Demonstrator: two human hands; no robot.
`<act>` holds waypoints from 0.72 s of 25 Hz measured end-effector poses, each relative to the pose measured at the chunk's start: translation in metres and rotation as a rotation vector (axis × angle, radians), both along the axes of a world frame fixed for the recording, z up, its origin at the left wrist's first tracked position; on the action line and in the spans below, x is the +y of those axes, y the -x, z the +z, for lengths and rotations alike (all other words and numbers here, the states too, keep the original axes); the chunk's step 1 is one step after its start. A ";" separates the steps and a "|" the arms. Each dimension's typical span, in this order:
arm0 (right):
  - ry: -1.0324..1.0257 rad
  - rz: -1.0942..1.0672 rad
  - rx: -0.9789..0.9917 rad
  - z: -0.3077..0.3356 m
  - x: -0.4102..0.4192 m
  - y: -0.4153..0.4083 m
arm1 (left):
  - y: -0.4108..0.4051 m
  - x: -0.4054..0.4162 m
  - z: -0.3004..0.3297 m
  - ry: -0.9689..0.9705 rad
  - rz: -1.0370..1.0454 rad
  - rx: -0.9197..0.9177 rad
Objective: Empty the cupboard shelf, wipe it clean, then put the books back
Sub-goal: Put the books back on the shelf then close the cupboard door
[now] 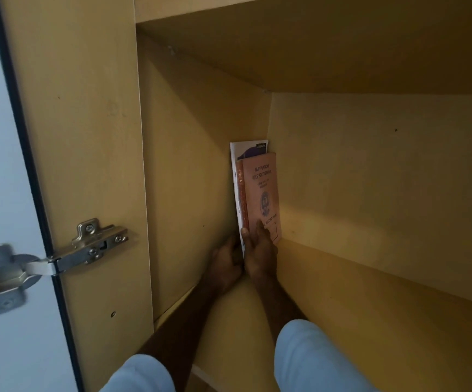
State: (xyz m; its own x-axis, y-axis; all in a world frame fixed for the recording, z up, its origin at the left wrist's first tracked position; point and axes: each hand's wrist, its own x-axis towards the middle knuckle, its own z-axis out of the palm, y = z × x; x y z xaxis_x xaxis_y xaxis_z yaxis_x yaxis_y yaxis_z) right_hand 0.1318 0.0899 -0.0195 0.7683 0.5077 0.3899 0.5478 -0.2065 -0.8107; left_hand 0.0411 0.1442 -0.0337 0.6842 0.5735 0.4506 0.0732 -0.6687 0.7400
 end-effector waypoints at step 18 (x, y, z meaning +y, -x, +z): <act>0.154 0.012 -0.590 0.050 -0.048 0.017 | 0.075 -0.043 0.061 -0.631 0.256 0.218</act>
